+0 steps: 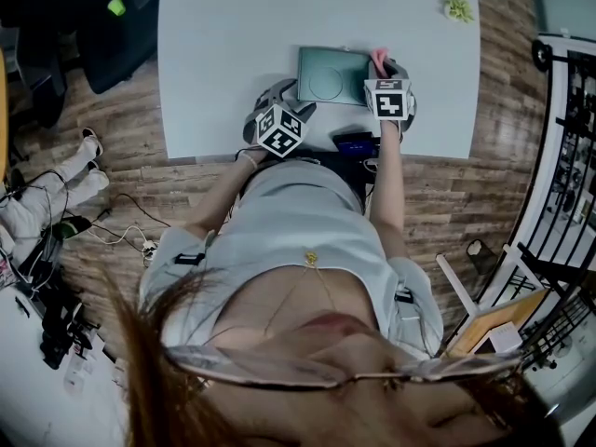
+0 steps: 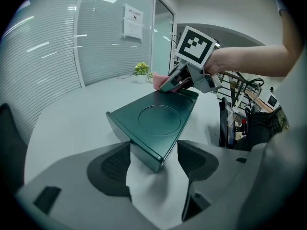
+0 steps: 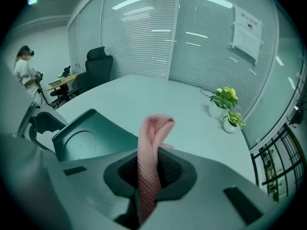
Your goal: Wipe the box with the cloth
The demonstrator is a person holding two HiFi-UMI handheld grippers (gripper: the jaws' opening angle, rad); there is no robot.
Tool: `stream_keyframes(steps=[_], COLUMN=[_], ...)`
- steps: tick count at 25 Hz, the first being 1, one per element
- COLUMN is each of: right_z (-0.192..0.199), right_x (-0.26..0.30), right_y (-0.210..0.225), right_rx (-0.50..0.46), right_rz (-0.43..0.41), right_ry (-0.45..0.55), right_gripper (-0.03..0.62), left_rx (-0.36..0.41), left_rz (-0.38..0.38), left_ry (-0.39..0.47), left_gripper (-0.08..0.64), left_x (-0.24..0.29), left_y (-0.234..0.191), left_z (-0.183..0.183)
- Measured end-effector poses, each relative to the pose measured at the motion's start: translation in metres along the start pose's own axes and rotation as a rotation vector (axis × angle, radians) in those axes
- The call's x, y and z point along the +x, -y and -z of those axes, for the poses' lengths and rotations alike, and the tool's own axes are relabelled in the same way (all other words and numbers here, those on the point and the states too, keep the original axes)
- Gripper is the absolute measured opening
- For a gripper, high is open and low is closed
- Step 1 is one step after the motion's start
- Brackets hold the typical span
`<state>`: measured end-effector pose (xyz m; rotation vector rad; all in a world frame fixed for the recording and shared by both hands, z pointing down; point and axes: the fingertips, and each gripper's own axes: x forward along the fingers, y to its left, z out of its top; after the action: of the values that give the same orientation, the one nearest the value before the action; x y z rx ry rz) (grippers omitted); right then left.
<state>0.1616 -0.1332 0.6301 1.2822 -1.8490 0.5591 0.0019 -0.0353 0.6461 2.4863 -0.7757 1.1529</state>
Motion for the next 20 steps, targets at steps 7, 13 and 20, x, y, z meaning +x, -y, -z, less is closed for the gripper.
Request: stream_keyframes(steps=[7, 13, 20], right_z=[-0.002, -0.005, -0.013], right_x=[0.000, 0.003, 0.008], right_y=[-0.008, -0.017, -0.033], right_rx=[-0.017, -0.009, -0.012], right_rz=[-0.028, -0.071, -0.117], right_ry=[0.002, 0.006, 0.015], right_gripper=[0.044, 0.043, 0.043], left_rx=[0.001, 0.000, -0.001], left_rz=[0.003, 0.006, 0.003], left_ry=[0.001, -0.001, -0.004], left_gripper=[0.310, 0.310, 0.310], left_x=[-0.001, -0.001, 0.000], left_y=[0.000, 0.000, 0.001], left_z=[0.001, 0.001, 0.001])
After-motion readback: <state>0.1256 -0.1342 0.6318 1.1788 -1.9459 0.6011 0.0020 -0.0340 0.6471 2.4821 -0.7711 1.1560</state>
